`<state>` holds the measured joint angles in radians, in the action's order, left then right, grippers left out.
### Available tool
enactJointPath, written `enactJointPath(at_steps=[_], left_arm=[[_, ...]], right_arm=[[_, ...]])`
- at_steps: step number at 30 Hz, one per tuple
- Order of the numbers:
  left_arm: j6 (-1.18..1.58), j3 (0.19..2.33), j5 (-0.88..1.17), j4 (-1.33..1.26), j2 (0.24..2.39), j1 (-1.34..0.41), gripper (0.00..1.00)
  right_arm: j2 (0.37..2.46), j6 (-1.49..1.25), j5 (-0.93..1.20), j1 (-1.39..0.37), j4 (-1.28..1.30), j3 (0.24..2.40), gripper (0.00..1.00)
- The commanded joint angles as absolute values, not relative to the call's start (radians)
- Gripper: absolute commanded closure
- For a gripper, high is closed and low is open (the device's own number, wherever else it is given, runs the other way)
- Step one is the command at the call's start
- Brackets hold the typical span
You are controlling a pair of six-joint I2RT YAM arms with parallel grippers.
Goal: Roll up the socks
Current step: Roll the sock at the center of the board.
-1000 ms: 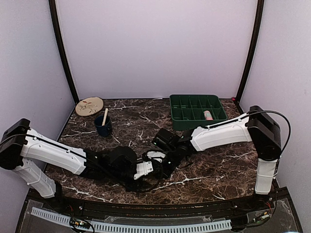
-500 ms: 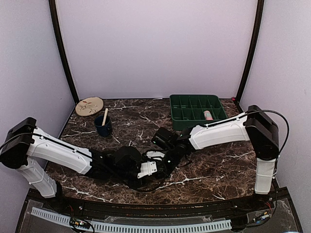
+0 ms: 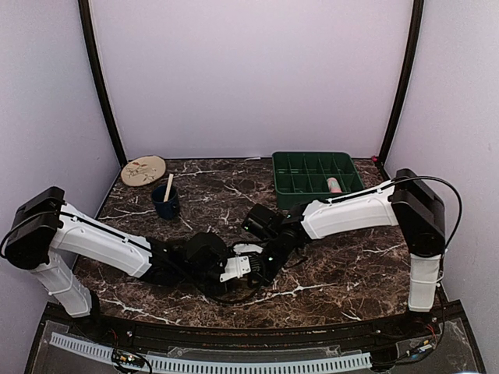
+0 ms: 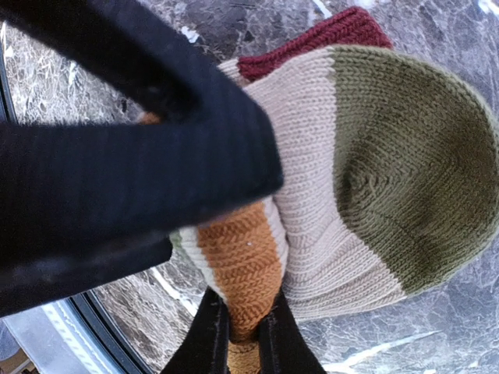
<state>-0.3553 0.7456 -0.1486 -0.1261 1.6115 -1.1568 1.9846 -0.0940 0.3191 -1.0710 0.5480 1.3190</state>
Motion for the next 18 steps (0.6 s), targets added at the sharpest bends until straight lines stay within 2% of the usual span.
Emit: enactJointPath(at_steps=[1,18], left_arm=[[-0.372,0.742,-0.133,-0.121,1.612,-1.140,0.51],[-0.338,0.727,-0.024,-0.057,1.640,-1.129,0.53]], right_arm=[[2.026,-0.083,0.336,-1.069,0.609,1.328,1.00],[2.043,-0.070,0.353,-1.063,0.618,1.356,1.00]])
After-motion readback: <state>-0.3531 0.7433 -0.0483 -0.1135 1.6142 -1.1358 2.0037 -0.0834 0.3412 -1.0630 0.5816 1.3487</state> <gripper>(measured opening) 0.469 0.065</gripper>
